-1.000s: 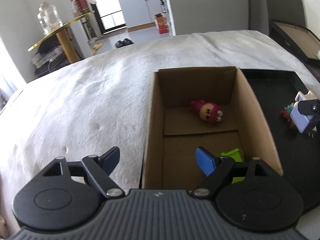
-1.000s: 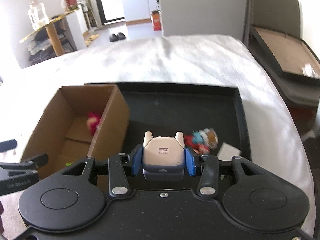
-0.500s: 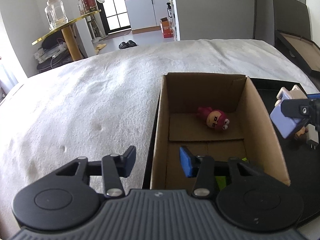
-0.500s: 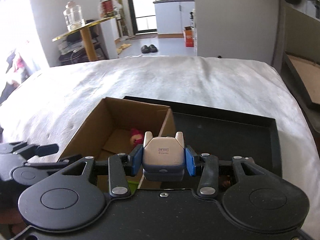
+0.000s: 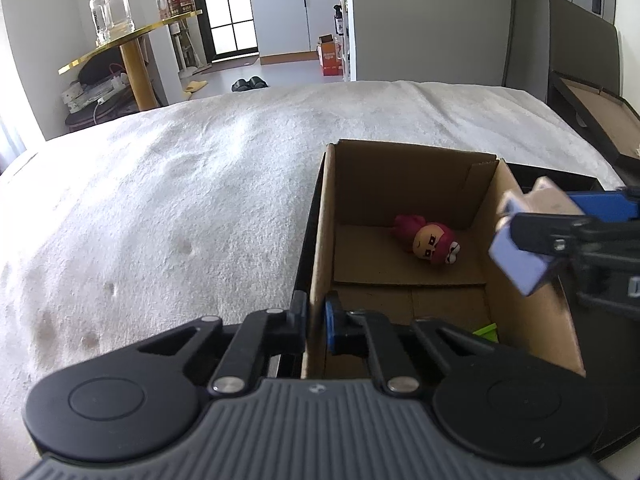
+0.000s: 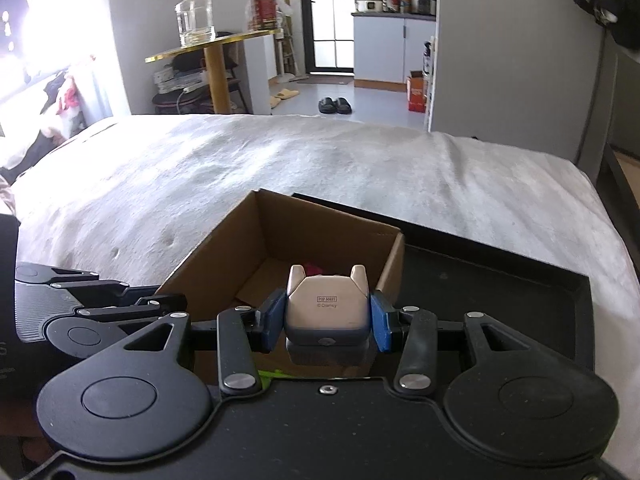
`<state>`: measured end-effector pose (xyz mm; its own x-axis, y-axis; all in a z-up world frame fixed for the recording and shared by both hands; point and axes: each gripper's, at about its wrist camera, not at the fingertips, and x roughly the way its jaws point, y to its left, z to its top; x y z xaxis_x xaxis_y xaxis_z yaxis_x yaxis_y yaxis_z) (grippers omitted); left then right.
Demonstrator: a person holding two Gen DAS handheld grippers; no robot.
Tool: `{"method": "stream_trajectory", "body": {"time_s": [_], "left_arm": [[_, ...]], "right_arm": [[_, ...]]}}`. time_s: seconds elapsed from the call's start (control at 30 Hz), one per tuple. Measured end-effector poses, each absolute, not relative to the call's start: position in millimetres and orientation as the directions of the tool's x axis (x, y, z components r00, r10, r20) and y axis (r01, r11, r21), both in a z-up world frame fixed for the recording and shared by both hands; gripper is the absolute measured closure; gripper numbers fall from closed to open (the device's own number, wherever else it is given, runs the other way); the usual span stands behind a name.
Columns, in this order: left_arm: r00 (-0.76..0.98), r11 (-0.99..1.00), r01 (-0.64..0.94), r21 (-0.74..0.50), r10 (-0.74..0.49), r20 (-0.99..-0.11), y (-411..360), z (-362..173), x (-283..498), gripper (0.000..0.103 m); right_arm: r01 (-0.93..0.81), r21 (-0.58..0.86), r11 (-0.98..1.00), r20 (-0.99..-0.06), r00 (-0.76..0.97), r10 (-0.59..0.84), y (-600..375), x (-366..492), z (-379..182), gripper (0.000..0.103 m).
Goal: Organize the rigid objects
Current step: 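Carry the beige plug adapter with the right gripper and release it into the box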
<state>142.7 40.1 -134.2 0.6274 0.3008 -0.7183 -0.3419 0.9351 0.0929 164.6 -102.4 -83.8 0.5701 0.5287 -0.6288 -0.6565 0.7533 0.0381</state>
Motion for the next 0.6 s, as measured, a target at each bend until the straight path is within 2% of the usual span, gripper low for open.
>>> {"method": "stream_trajectory", "body": {"time_s": [0.4,0.6], "left_arm": [[0.635,0.936,-0.348,0.053,0.277,-0.721,47,-134,141,0.095],[0.63,0.933,-0.357,0.055,0.284,-0.723,48,-134,142,0.095]], "right_arm": [[-0.714,0.053,0.698,-0.62,0.524,0.584,-65,168,-89,0.059],[-0.718,0.021,0.696,-0.614,0.54,0.576,-65,166,-84,0.055]]}}
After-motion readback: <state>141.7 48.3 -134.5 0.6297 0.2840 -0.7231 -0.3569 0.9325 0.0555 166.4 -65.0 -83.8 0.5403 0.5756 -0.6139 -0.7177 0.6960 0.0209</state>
